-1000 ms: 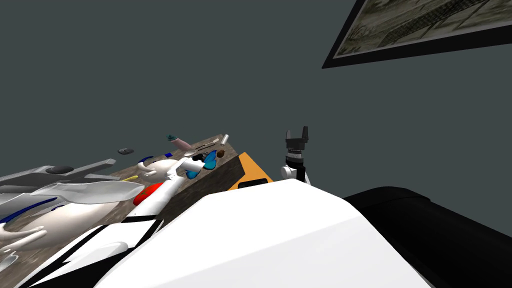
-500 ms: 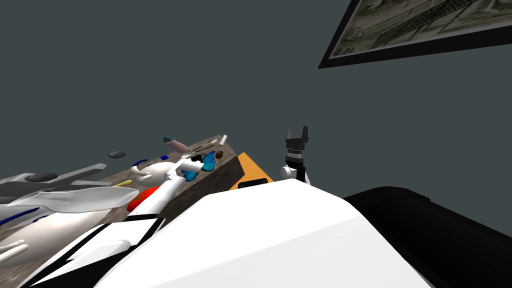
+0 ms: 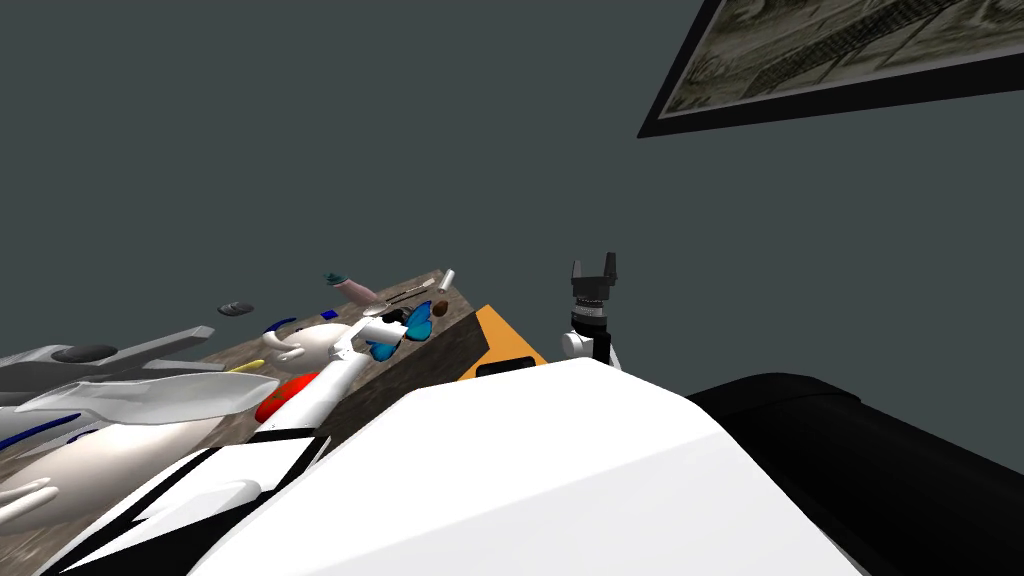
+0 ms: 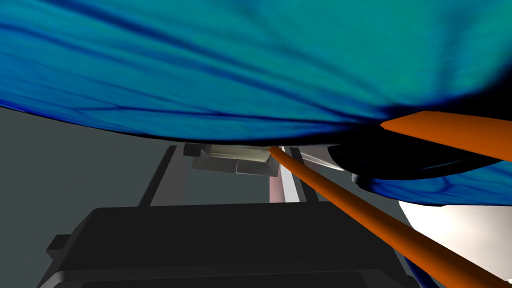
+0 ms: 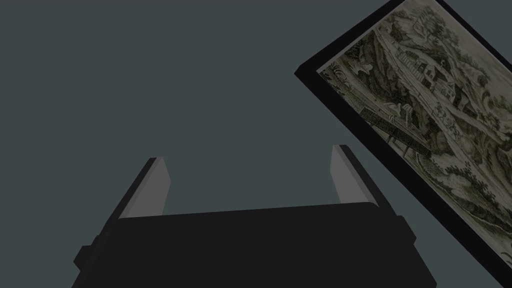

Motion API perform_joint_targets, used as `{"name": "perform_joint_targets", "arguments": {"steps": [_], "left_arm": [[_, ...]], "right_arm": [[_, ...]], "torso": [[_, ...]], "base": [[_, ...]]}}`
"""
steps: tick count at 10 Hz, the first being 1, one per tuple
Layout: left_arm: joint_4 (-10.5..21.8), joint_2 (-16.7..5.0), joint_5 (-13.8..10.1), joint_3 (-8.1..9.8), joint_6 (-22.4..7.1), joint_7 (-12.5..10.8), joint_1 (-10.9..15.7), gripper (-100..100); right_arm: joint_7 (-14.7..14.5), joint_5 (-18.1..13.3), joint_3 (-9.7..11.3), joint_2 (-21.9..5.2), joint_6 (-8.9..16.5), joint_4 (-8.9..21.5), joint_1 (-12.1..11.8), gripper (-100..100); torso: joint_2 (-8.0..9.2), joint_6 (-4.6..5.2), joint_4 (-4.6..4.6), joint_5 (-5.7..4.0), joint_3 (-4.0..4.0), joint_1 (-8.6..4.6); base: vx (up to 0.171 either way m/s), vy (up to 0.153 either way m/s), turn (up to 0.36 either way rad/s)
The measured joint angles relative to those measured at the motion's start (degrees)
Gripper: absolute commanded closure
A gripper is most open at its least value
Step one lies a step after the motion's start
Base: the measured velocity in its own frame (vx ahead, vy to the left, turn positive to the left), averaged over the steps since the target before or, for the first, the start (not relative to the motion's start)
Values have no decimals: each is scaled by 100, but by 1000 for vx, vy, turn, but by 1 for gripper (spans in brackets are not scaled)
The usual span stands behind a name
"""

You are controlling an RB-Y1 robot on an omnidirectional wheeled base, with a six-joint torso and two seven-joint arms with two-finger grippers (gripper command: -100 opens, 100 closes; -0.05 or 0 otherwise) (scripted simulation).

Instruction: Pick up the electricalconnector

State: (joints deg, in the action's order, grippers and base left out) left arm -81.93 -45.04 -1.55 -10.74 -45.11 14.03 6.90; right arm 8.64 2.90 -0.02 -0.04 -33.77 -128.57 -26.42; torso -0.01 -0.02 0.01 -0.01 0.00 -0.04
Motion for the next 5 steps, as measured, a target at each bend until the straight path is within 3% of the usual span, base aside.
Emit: {"name": "perform_joint_targets", "arguments": {"steps": [1,4,5], "left_arm": [[0,0,0,0,0,0,0,100],[-409,-63,-58,-70,-253,12,-42,100],[-428,-63,-60,-76,-276,11,-46,0]], "right_arm": [[0,0,0,0,0,0,0,0],[0,0,0,0,0,0,0,0],[0,0,0,0,0,0,0,0]], "torso": [[0,0,0,0,0,0],[10,-4,5,-8,8,-16],[8,-1,5,-8,6,-13]], "base": [[-1,-9,101],[-1,-16,81],[0,0,0]]}}
